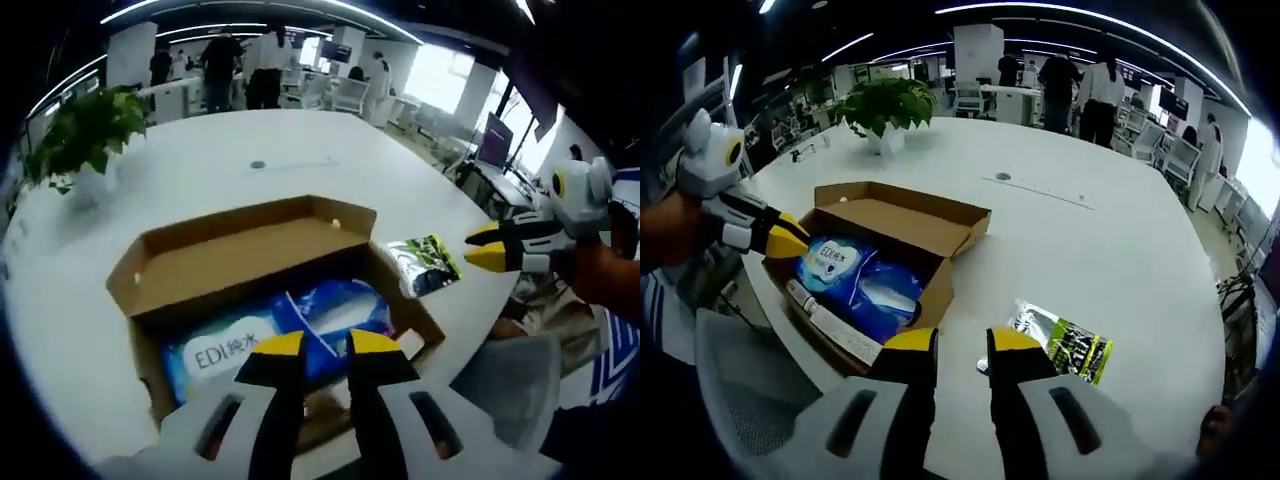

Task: Operate the shoe box by opening the lid, removing the specified soft item, and placing it in the target area until the item is outside and the box remains undamaged.

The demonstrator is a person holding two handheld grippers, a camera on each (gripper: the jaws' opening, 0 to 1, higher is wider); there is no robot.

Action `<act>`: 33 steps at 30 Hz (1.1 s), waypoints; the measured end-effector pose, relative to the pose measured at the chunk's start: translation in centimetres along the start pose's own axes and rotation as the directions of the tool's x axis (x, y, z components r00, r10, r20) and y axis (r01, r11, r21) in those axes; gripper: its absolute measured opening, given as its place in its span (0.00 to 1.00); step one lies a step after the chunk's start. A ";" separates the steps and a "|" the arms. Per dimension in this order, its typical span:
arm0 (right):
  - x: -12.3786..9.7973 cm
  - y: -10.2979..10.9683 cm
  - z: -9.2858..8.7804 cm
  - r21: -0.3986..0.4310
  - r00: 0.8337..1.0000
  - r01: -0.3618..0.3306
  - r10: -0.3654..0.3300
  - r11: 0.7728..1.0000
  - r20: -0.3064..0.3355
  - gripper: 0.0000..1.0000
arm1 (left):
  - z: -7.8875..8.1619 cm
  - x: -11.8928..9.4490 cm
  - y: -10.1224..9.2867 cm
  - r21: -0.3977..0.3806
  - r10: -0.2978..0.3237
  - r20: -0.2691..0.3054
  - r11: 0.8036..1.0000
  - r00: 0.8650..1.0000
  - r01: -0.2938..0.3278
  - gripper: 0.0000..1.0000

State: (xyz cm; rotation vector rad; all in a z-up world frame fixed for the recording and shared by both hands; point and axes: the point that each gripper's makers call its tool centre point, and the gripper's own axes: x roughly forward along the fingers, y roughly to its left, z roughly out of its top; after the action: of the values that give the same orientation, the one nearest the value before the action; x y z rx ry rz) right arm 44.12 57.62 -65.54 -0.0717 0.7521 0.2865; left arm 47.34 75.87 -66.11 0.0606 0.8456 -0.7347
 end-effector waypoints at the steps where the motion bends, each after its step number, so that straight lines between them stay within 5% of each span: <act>1: 0.2 0.5 0.2 -0.005 1.000 -0.002 0.002 1.000 -0.001 0.18 | -0.2 -0.3 0.5 -0.006 0.006 -0.001 1.000 1.000 -0.006 0.14; 16: 3.0 5.8 2.9 -0.058 0.999 -0.048 0.048 0.997 -0.006 0.16 | -1.1 -2.2 5.3 -0.048 0.029 0.013 0.998 1.000 -0.028 0.14; 33: 6.2 9.1 4.4 -0.091 0.995 -0.097 0.095 0.991 -0.029 0.15 | -2.3 -2.3 8.6 -0.103 0.036 0.006 0.994 0.999 -0.035 0.15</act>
State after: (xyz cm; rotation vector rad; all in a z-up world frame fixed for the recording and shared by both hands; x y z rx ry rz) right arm 48.78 68.46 -66.25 -0.1266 0.7679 0.4125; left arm 50.06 84.45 -68.02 -0.0189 0.8717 -0.6568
